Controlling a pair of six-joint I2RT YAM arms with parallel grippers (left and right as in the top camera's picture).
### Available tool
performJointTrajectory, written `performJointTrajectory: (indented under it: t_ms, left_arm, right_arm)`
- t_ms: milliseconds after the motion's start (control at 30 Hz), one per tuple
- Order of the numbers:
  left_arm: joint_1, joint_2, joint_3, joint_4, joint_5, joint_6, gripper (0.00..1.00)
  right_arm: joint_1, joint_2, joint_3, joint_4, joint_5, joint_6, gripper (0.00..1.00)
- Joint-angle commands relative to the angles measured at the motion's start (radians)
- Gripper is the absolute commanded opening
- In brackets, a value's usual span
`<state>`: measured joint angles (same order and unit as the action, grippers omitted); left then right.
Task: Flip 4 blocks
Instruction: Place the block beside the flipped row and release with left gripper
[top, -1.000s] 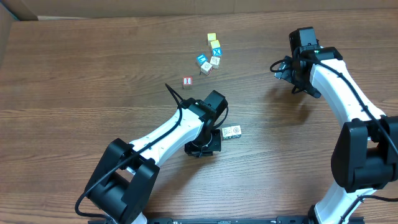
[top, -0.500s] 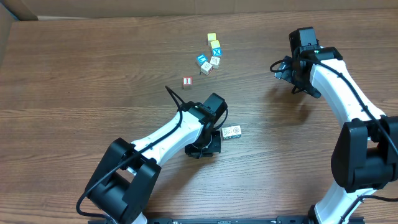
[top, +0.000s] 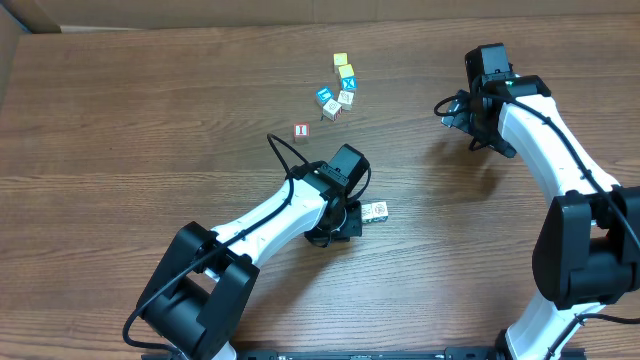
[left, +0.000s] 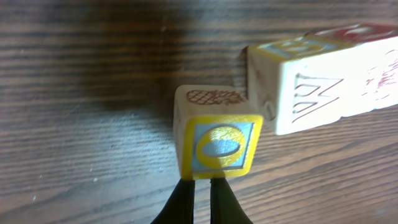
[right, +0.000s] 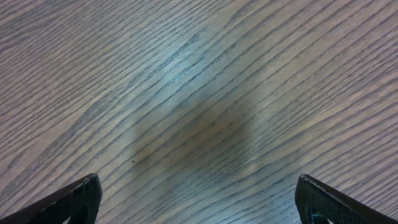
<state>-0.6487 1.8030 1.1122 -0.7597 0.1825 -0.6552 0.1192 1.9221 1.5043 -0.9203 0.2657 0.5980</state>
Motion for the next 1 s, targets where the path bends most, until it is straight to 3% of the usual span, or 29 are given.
performJointTrajectory:
  t_ms: [0,567,967]
  left_arm:
    - [-0.007,0.011,-0.005,0.016,-0.007,-0.015,0.04]
    - [-0.006,-0.018,0.002,0.007,-0.008,-0.014,0.04]
    - [-0.006,-0.050,0.003,-0.014,-0.247,-0.014,0.04]
  right_arm:
    - [0.001,-0.026,0.014,0.002,0.003,-0.004,1.00]
    - [0.001,-0.026,0.014,0.002,0.003,-0.004,1.00]
    - [0.001,-0.026,0.014,0.002,0.003,-0.004,1.00]
